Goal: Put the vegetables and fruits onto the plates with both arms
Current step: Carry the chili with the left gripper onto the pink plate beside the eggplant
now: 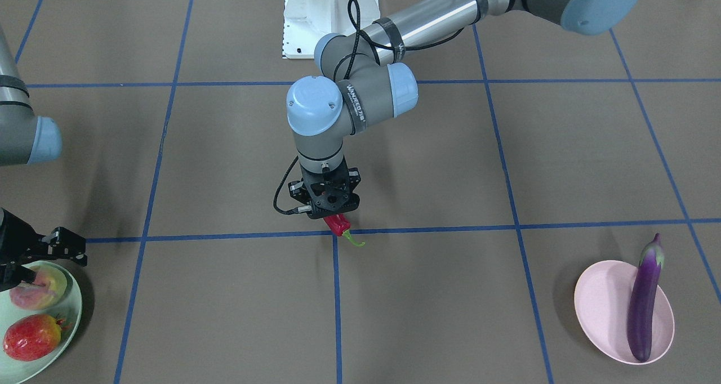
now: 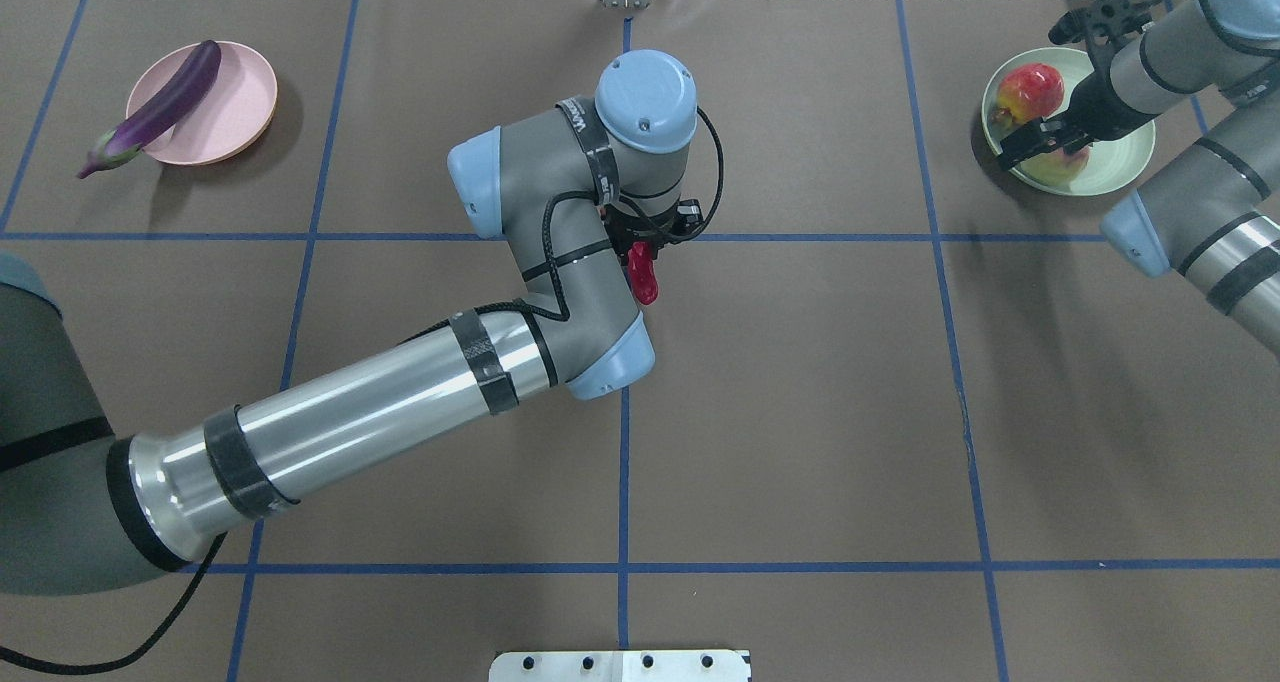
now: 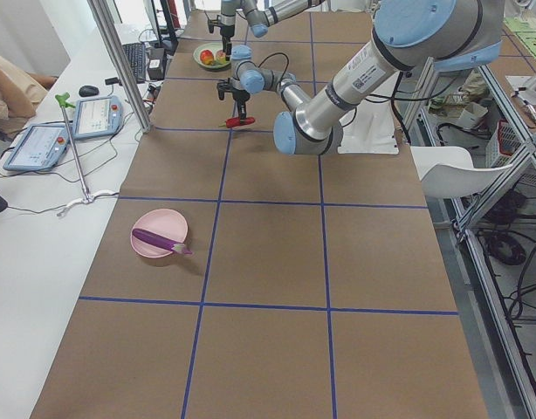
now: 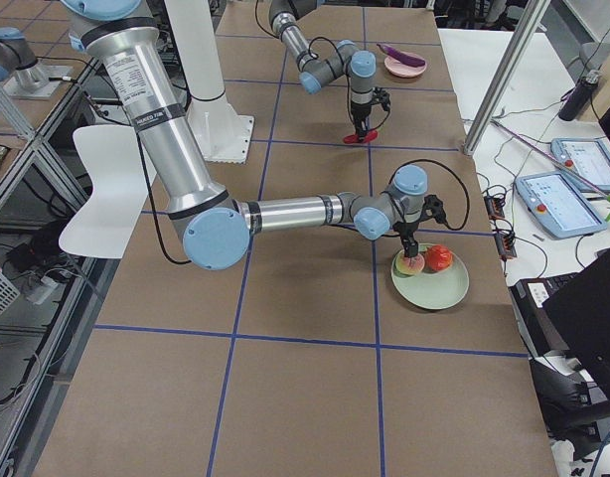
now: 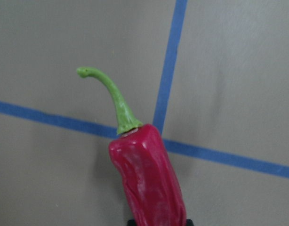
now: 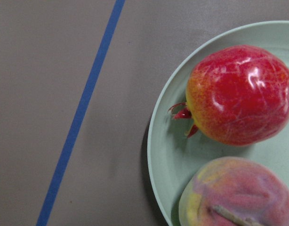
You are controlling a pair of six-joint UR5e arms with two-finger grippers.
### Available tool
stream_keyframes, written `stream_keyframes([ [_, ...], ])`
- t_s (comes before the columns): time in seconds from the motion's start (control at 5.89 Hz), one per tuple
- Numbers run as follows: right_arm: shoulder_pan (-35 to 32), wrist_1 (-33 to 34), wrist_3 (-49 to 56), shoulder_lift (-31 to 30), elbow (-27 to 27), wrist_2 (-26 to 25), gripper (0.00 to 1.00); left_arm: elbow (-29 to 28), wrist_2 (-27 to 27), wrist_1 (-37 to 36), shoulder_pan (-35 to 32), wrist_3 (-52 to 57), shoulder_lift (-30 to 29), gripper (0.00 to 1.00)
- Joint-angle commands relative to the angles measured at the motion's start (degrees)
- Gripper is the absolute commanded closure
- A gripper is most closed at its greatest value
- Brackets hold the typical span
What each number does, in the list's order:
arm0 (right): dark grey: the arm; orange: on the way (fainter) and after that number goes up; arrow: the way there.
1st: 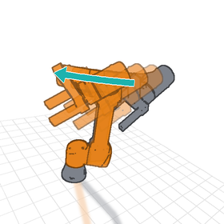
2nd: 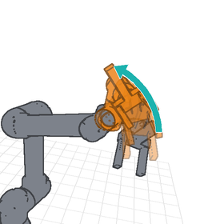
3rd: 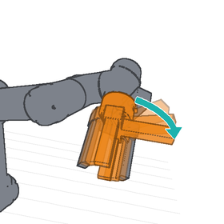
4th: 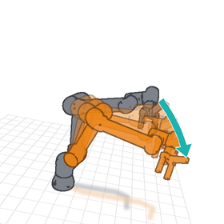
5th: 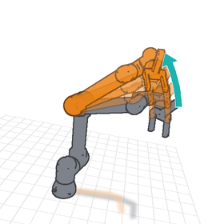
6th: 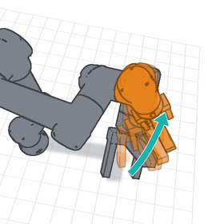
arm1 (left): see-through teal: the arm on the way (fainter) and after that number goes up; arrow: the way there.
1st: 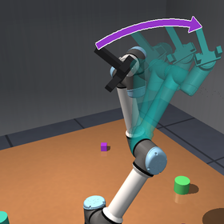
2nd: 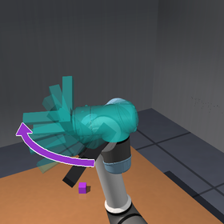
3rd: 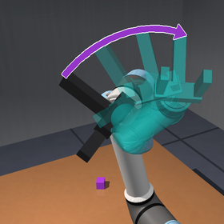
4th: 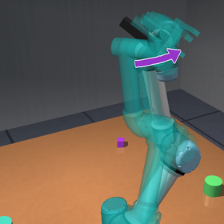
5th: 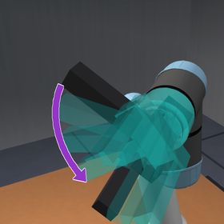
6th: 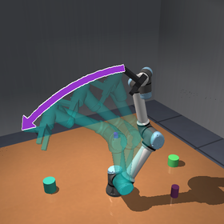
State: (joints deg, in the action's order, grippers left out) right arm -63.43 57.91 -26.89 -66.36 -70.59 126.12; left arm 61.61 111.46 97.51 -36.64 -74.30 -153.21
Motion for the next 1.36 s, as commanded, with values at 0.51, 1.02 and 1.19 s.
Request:
stream_keyframes([
  [0.51, 1.11, -0.08, 0.00, 0.26, -0.07, -0.09, 0.00, -0.17, 10.97, -1.10, -24.39, 55.84, 16.49, 1.00],
  [1.02, 1.20, 0.01, 0.00, 0.70, 0.01, -0.87, 0.00, -10.52, 0.94, 3.27, -30.25, 71.74, 18.21, 0.72],
  [1.19, 1.29, 0.01, 0.00, 0.79, 0.01, -0.79, 0.00, -10.81, 0.61, 4.78, -30.25, 70.79, 18.30, 0.01],
])
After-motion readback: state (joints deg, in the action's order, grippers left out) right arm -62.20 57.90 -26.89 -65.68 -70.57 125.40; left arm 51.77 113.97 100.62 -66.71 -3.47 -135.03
